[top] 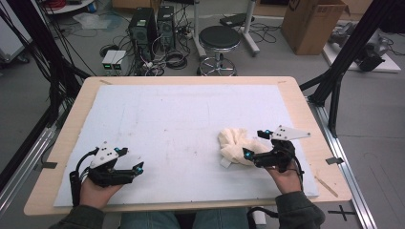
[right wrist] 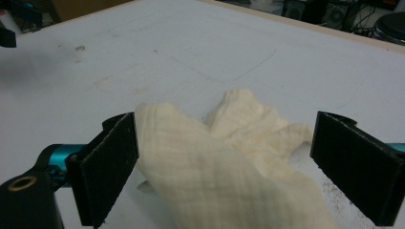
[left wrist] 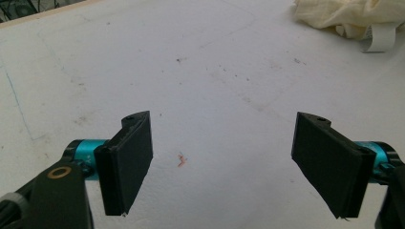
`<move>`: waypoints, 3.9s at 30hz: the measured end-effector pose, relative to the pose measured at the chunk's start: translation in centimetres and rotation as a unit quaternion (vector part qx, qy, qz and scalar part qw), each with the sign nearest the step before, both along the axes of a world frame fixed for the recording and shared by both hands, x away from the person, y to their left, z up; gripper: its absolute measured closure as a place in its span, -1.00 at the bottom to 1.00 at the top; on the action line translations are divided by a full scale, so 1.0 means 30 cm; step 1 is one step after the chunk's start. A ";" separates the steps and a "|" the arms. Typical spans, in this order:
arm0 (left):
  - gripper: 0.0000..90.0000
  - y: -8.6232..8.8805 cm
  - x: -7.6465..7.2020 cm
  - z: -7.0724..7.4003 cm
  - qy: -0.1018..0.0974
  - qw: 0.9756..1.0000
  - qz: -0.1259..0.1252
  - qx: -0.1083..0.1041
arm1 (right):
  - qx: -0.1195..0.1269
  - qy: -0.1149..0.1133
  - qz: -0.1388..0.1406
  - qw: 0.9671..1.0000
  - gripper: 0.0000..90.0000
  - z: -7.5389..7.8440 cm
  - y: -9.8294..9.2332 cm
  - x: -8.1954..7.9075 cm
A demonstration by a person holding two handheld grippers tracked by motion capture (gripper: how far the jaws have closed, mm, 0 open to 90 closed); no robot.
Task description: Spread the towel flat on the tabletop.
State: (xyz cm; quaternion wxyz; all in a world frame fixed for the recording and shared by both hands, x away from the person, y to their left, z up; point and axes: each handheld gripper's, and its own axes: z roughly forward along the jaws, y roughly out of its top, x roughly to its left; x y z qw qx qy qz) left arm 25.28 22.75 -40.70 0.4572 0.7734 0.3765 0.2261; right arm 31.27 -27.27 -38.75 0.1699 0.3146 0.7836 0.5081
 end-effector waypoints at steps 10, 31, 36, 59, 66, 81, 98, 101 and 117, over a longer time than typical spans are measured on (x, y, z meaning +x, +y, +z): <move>-0.50 0.009 0.000 0.000 -0.001 1.000 0.004 -0.001 | -0.002 -0.001 0.019 1.000 -0.81 0.049 0.084 0.052; -0.50 0.004 0.005 -0.005 0.002 1.000 0.004 0.000 | -0.097 0.080 0.027 0.992 -0.35 -0.090 0.142 0.094; -0.50 0.001 0.007 -0.006 0.003 1.000 0.003 0.001 | -0.113 0.099 0.024 0.988 -0.25 -0.120 0.136 0.103; -0.50 0.005 0.011 -0.010 0.005 1.000 0.008 0.001 | -0.107 0.142 0.040 0.983 0.60 -0.146 0.127 0.119; -0.50 0.016 0.012 -0.010 0.003 1.000 0.013 -0.005 | -0.095 0.135 0.052 0.985 0.63 -0.124 0.125 0.112; -0.50 0.020 0.008 -0.006 0.000 1.000 0.011 -0.012 | -0.067 0.095 0.084 0.990 0.64 0.025 0.208 0.119; -0.50 0.021 0.013 -0.007 0.000 1.000 0.008 -0.010 | -0.053 0.083 0.159 0.982 0.63 0.065 0.473 0.146; -0.50 0.021 0.013 -0.007 0.000 1.000 0.009 -0.011 | -0.053 0.083 0.167 0.981 0.63 0.057 0.507 0.147; -0.50 0.021 0.017 -0.008 -0.001 1.000 0.007 -0.011 | -0.065 0.113 0.186 0.974 0.59 -0.070 0.729 0.168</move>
